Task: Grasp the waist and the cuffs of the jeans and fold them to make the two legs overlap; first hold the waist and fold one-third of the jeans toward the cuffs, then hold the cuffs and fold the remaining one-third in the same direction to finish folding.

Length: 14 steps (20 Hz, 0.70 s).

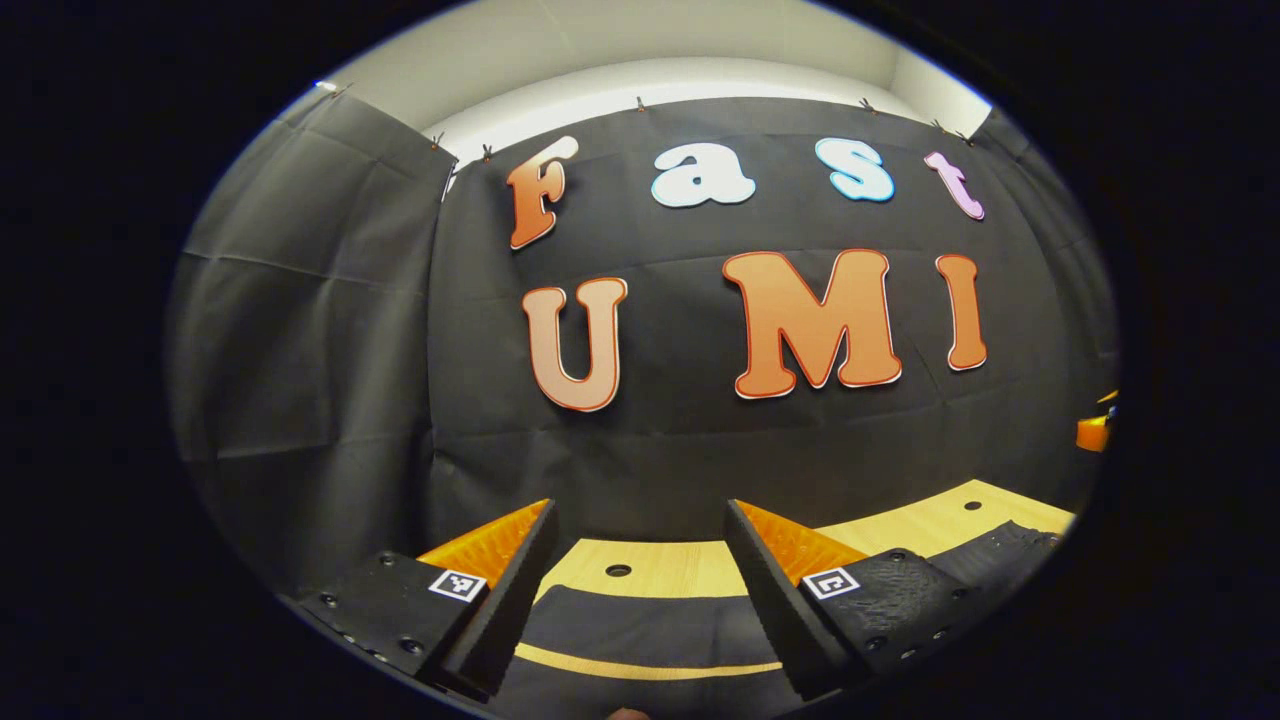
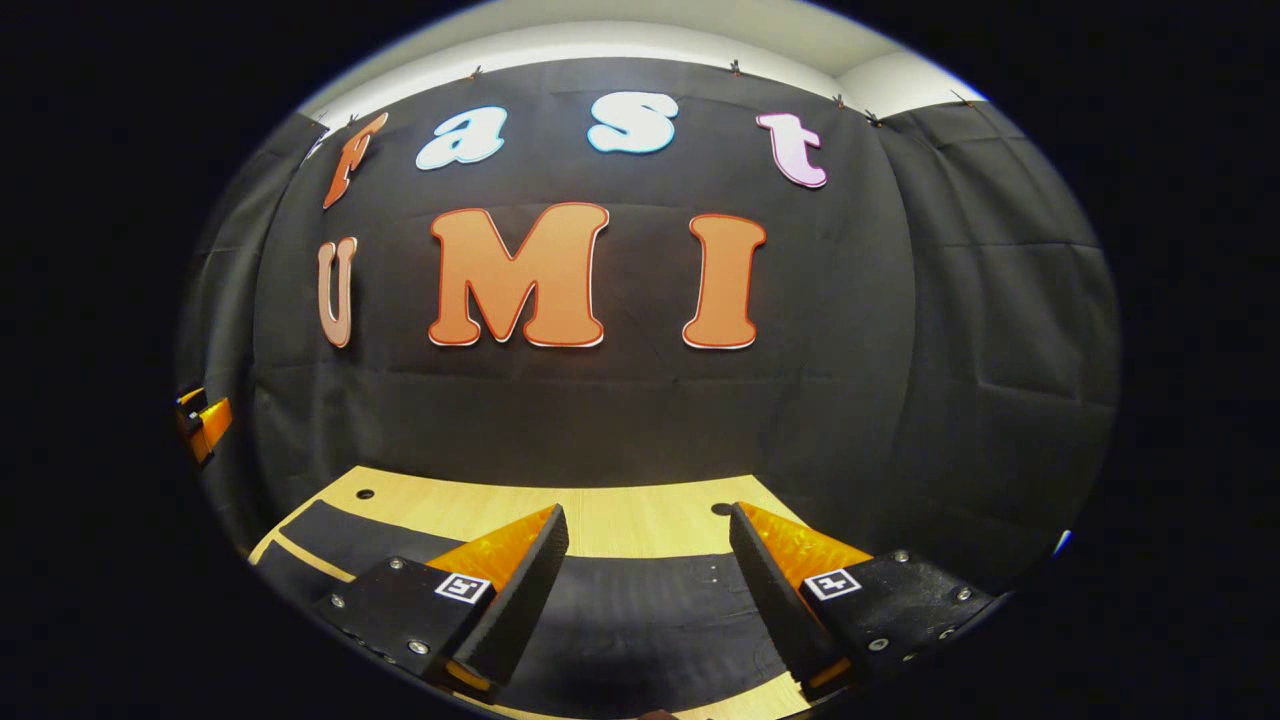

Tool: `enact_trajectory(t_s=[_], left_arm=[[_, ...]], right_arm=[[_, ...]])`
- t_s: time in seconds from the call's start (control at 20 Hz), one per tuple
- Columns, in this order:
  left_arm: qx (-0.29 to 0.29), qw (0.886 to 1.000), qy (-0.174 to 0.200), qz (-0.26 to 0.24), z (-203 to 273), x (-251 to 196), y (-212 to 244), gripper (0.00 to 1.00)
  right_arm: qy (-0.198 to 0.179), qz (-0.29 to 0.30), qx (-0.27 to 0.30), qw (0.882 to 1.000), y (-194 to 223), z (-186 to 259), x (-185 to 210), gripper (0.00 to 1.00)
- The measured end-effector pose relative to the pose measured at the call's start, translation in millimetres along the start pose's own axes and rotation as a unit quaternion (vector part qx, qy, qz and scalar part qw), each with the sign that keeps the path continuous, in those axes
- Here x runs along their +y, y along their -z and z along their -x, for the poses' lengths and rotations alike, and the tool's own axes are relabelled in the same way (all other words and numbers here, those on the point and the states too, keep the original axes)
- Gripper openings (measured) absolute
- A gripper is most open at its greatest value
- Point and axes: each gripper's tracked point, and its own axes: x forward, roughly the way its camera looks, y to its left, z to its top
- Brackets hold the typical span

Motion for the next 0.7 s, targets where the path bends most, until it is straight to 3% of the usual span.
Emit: enact_trajectory(t_s=[0.2,0.45,0.55,0.7], left_arm=[[0.086,0.996,-0.008,0.015,-6.1,16.6,47.9,0.99],[0.203,0.978,-0.037,0.037,-8.5,51.7,110.1,1.0],[0.252,0.965,-0.051,0.045,-7.8,71.9,136.6,0.99],[0.353,0.931,-0.066,0.062,2.2,96.9,194.2,0.99]], right_arm=[[0.02,-0.009,0.049,0.999,24.5,-4.7,-27.1,0.98],[0.045,-0.024,0.115,0.992,52.9,-9.1,-52.9,0.98],[0.057,-0.033,0.145,0.987,65.3,-8.8,-58.6,0.98],[0.067,-0.054,0.187,0.979,82.3,-10.6,-58.6,0.98]])
